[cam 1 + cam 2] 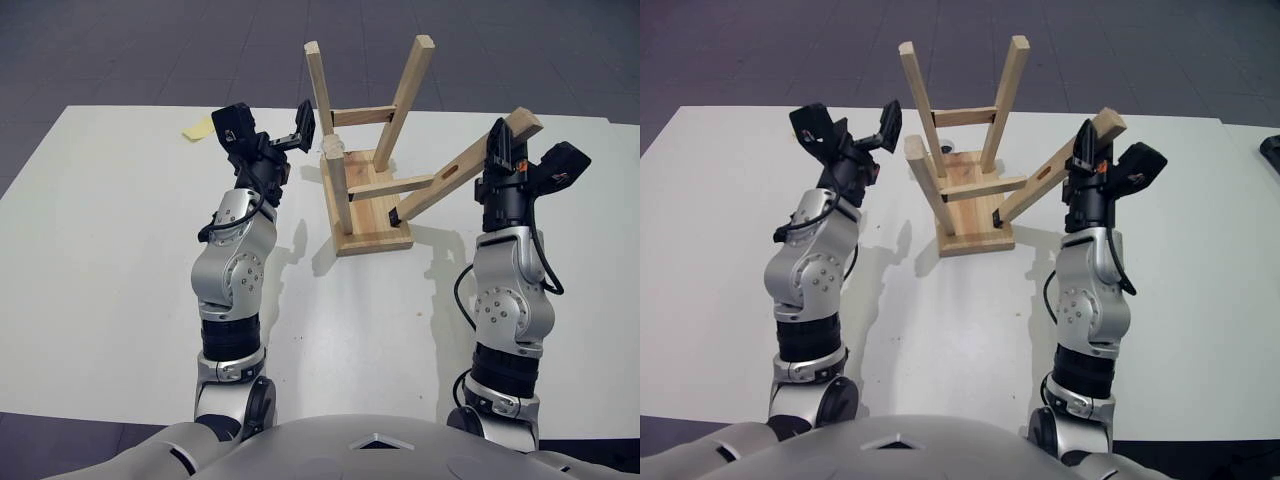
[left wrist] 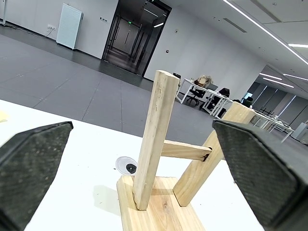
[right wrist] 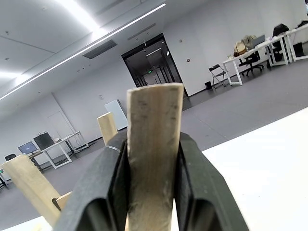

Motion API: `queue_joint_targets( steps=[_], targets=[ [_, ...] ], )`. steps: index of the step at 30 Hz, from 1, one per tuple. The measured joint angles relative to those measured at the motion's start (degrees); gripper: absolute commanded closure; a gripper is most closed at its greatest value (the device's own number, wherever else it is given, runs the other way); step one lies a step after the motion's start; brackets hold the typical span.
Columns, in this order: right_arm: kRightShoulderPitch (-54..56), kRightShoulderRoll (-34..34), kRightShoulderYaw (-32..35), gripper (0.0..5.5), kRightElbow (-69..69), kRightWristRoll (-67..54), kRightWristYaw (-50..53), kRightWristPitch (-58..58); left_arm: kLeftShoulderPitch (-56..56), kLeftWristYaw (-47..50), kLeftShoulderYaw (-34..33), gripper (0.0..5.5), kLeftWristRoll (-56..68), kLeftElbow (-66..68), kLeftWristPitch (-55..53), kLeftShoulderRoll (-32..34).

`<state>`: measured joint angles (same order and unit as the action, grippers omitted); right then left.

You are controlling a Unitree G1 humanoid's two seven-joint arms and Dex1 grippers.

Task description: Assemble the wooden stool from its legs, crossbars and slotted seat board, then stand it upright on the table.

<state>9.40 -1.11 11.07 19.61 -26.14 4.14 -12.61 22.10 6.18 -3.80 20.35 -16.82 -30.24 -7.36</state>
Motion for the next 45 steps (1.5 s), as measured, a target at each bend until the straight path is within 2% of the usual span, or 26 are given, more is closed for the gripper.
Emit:
queue_joint_targets(
  steps=[8, 23, 35, 45],
  targets=[
    [-2.9, -4.3, -5.1, 4.48, 1.6, 6.1, -4.1, 2.4, 0.5, 0.5, -0.1, 0.10, 0.0, -2.0, -1.0, -0.2],
    [-5.0, -5.1, -6.4, 4.48, 2.7, 6.4, -5.0, 2.4, 2.7, 0.8, -0.7, 0.10, 0.2, -4.3, -2.2, 0.0],
    [-5.0, -9.9, -11.5, 4.43, 1.7, 9.8, -5.5, 2.4, 2.9, 0.7, -0.7, 0.10, 0.2, -4.3, -2.6, 0.2],
    [-3.0, -11.1, -12.4, 4.42, 0.2, 9.6, -5.0, 2.3, 5.6, 0.7, -0.8, 0.10, 0.2, -4.2, -2.6, 0.7]
  ],
)
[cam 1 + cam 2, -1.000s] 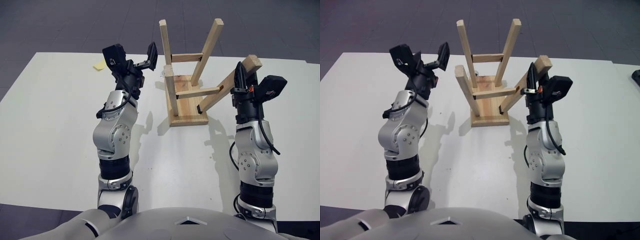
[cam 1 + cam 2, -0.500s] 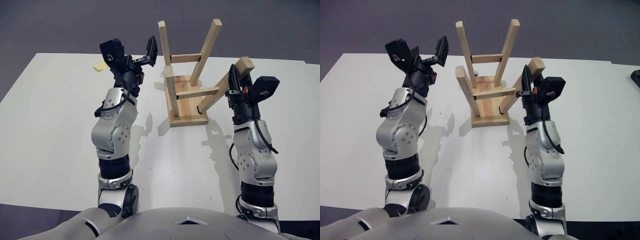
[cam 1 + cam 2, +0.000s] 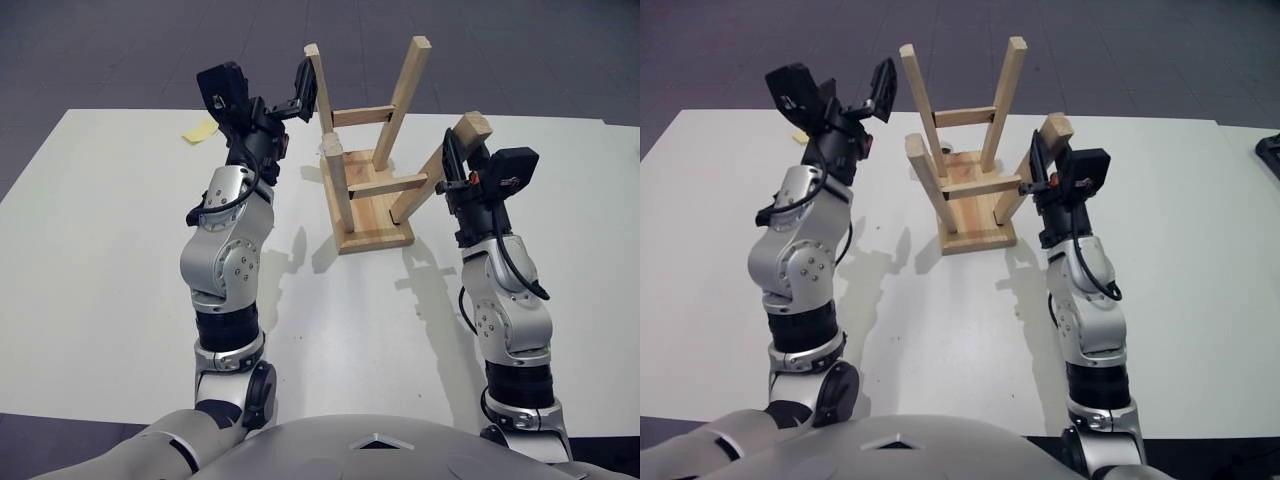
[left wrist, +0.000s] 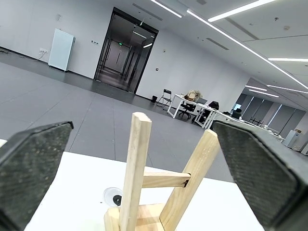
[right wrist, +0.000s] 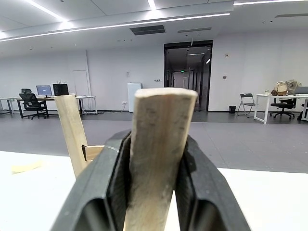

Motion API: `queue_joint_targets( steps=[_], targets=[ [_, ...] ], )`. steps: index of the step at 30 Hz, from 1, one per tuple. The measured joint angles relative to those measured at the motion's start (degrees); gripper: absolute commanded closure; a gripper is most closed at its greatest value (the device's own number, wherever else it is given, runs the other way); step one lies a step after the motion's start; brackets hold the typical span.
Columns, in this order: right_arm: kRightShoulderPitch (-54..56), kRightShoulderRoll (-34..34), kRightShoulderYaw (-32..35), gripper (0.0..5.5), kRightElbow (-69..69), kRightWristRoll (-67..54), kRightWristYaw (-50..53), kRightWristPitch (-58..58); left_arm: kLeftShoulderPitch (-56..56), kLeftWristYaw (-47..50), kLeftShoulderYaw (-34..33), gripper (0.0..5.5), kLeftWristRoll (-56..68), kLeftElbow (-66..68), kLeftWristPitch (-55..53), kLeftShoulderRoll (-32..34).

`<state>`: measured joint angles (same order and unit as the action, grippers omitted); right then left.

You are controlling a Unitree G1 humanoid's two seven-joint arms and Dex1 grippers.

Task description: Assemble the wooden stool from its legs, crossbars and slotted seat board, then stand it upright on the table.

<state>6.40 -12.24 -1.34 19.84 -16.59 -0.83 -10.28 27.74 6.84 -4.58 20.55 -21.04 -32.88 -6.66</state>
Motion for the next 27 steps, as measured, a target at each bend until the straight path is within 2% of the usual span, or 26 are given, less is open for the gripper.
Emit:
queue_joint_targets(
  steps=[2, 3, 5, 9, 10, 15, 21, 27],
  targets=[
    [0.7, -0.5, -0.5, 4.41, -0.6, -0.2, 0.0, 0.0, 0.3, 0.0, 0.0, 0.10, 0.0, 0.1, 0.0, 0.0],
    [0.9, -0.7, -0.6, 4.03, -0.8, -0.4, 0.0, -0.1, 0.5, 0.0, 0.0, 0.10, 0.0, 0.1, 0.0, -0.1],
    [1.3, -2.2, -1.3, 3.69, -1.7, 1.2, -0.3, -1.4, 1.0, 0.0, 0.0, 0.10, 0.0, 0.3, 0.0, -0.1],
    [-0.6, -6.0, -5.7, 3.11, -7.0, 5.1, -2.8, -8.4, 1.7, 0.0, -0.5, 0.10, 0.0, 1.0, 0.3, -0.1],
    [-2.0, -6.8, -7.8, 2.97, -11.5, 6.5, -3.9, -13.7, 2.0, 0.0, -0.6, 0.10, 0.0, 1.4, 0.4, -0.3],
    [-2.2, -6.5, -8.2, 2.24, -13.7, 8.1, -5.5, -15.8, 3.7, 0.0, -1.1, 0.10, 0.0, 2.5, 1.1, -0.7],
    [-6.6, -7.3, -1.9, 1.39, -9.6, 1.1, -14.0, -15.9, 3.6, 0.1, -1.5, 0.10, -0.2, 2.8, 1.6, -0.9],
    [-4.8, -11.8, 17.4, 0.47, 2.3, -24.3, -27.7, -15.2, 3.3, 1.4, -8.4, 0.10, -0.6, 3.1, 4.5, 3.3]
  ],
)
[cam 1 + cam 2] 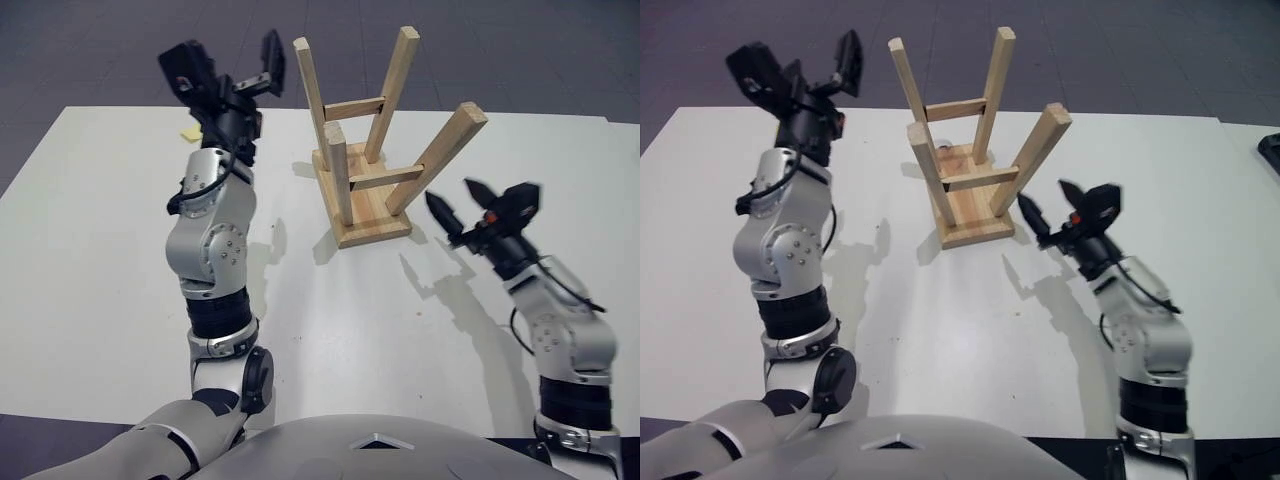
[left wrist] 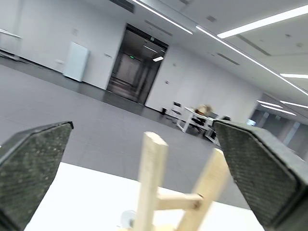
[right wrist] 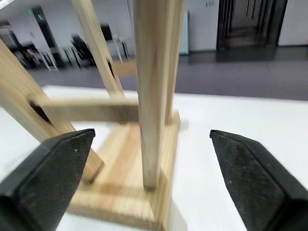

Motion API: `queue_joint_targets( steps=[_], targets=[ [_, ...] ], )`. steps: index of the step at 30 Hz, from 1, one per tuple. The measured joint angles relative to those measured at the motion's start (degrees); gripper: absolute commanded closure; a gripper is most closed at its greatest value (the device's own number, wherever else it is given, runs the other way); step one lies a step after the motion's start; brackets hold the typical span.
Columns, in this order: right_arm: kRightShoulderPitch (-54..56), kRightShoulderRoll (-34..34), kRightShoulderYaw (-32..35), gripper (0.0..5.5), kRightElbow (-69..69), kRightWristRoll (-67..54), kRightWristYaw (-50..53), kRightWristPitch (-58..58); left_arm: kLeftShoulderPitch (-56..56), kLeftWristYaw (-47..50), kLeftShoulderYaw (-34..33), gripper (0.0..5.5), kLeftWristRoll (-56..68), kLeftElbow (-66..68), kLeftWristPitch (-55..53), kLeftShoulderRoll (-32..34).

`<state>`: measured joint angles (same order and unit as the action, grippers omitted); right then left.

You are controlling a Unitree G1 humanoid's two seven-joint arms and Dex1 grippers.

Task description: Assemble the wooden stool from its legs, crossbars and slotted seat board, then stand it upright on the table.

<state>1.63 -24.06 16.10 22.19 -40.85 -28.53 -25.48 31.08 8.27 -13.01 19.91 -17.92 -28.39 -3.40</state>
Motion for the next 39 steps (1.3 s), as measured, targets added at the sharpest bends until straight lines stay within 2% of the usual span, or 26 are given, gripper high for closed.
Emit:
queue_joint_targets(
  steps=[2, 4, 10, 15, 18, 21, 25, 35, 39],
  targets=[
    [4.5, -0.4, 3.9, 0.16, 1.0, -7.7, 0.3, -1.3, 0.0, 0.1, -2.1, 0.10, -0.1, 1.2, 1.4, 1.7],
    [13.5, -0.5, 6.0, 0.11, 0.2, -10.3, 4.1, -1.3, 0.2, 0.4, -3.7, 0.10, -0.2, 2.3, 2.5, 2.6],
    [38.7, 3.1, 0.6, 0.11, -18.1, 0.3, 15.3, 1.9, 2.4, 2.4, -7.4, 0.10, -0.5, 7.1, 6.7, 4.7],
    [50.5, 3.1, 3.8, 0.11, -25.7, 1.4, 17.1, 6.2, 2.8, 3.8, -8.9, 0.10, -0.5, 8.3, 8.7, 5.6],
    [48.3, 1.8, 1.1, 0.11, -24.2, 3.9, 17.0, 3.1, 2.8, 4.1, -9.0, 0.10, -0.5, 8.6, 9.6, 6.2],
    [35.7, 3.8, -3.7, 0.11, -21.3, 5.0, 18.2, -4.1, 2.6, 4.1, -8.9, 0.10, -0.4, 8.6, 9.6, 6.3],
    [32.2, 5.4, -5.7, 0.11, -16.8, 6.6, 18.5, -3.8, 1.3, 3.9, -7.7, 0.10, -0.2, 8.5, 8.8, 6.1],
    [31.1, 8.2, -2.0, 0.11, -12.0, 1.6, 17.8, -4.7, -1.5, 3.8, -3.8, 0.10, -0.1, 8.1, 6.6, 3.2],
    [37.9, 8.3, 3.0, 0.11, -10.6, -2.2, 20.7, -3.1, -2.0, 3.9, -3.2, 0.10, -0.1, 8.0, 6.2, 2.3]
  ],
)
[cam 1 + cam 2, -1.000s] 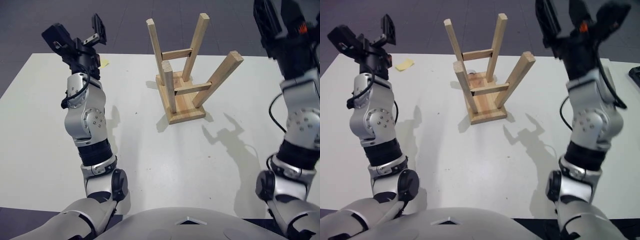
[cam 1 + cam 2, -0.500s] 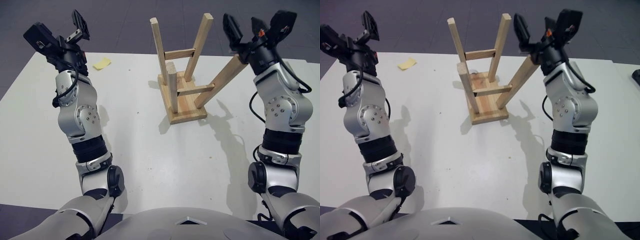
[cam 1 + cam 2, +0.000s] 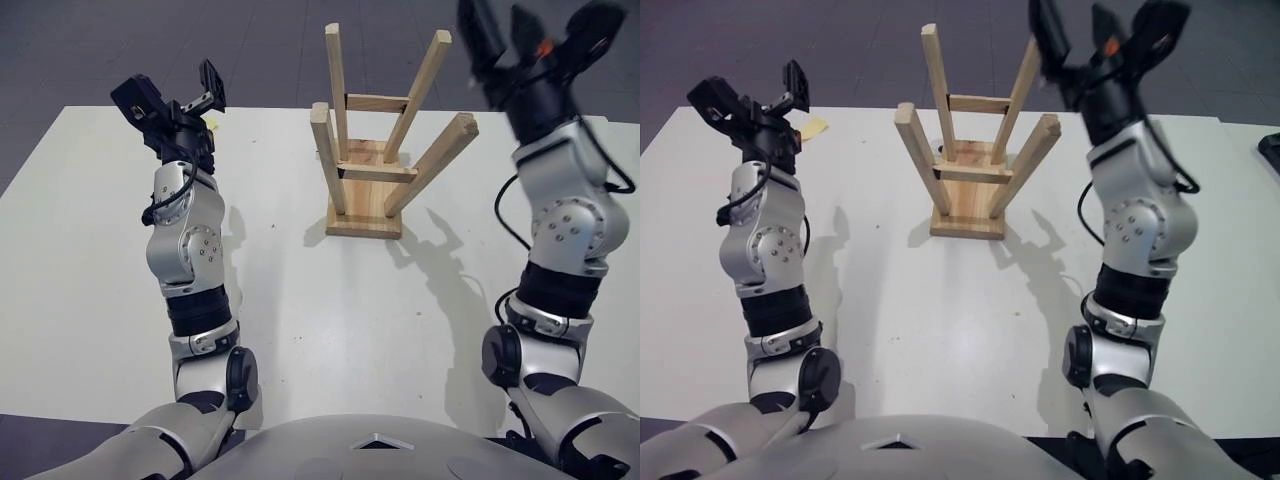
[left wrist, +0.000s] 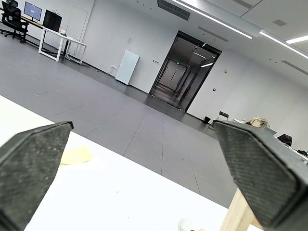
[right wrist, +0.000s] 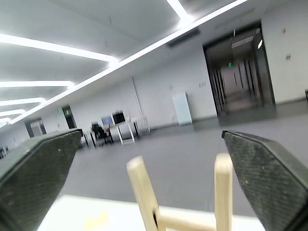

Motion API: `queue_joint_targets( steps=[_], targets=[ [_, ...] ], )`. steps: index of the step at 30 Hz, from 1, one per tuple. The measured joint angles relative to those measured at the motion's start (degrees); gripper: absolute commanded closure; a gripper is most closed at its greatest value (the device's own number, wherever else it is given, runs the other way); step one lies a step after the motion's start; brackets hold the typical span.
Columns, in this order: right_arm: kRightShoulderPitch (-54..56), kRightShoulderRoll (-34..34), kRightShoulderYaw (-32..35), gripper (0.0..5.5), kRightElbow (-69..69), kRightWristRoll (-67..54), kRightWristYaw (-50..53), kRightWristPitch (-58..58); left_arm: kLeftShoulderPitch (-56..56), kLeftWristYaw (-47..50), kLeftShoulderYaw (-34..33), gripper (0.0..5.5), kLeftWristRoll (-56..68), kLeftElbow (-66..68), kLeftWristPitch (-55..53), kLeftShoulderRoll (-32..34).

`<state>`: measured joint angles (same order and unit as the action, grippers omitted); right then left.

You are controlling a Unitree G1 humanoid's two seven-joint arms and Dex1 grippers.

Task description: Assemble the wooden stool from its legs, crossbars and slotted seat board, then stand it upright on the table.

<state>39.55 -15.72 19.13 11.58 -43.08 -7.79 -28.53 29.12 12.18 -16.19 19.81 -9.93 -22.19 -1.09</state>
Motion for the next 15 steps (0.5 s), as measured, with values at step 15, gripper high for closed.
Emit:
queue_joint_targets(
  steps=[15],
  targets=[
    [-16.5, -2.9, -6.0, 0.11, -6.1, 34.4, 19.4, 4.7, -5.8, -0.7, 14.6, 0.10, -9.7, -7.7, -10.9, 1.5]
  ],
)
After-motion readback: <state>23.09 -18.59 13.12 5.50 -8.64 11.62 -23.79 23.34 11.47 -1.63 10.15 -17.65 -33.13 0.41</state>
